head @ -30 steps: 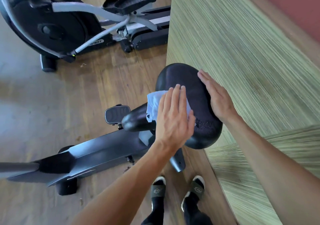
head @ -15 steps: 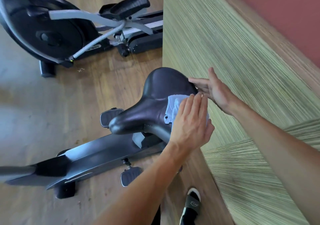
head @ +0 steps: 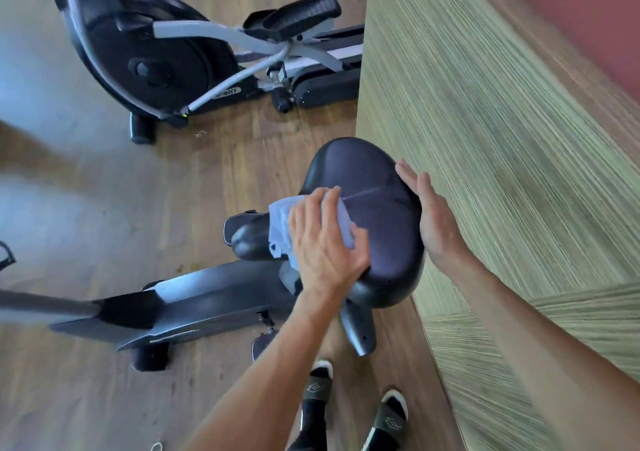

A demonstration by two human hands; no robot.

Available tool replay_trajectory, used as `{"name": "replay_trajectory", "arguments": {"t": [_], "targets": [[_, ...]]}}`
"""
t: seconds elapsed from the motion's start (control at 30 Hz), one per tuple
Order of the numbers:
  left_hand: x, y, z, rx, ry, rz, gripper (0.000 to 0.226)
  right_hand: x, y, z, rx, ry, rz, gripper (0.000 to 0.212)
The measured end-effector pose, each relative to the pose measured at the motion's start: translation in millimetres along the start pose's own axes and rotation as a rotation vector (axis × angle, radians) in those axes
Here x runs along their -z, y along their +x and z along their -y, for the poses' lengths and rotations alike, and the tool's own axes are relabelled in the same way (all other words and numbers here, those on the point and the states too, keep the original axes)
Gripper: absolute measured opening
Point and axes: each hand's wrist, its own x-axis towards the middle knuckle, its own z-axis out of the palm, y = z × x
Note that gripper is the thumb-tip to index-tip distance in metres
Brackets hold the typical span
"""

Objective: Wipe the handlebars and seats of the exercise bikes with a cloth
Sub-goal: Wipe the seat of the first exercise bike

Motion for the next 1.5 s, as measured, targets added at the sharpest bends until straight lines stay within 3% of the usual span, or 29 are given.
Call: {"name": "replay_trajectory", "arguments": {"t": [0.13,0.3,0.57,0.73,1.07,1.3,1.5], "targets": [[-23,2,-40,-0.134,-0.061,0.125,0.055,14,5,1,-0.05,0.121,0.064,0.063],[-13,8,-7,-0.33,0.089,0.27,0.07,15,2,3,-0.003,-0.026,0.076,0.066],[-35,47,-16,-0.072,0.193,0.265,0.082,-20,-5,-10,0.122,-0.172,-0.139,0.053],[-43,78,-14,0.0,0.219,0.302,0.086,-20,-2,-13,0.155,-0.118,-0.143,0.056],[-19,31,-14,-0.122,0.155,0.21,0.065,-15,-4,-21,0.212,-0.174,-0.155,0.051],[-35,62,-9,-0.116,0.215,0.286,0.071,-13,-3,-5,0.106,-0.166,-0.107,0.045],[-48,92,-21,-0.047,0.183,0.247,0.062,8,-1,21,-0.044,0.01,-0.074,0.058]]}}
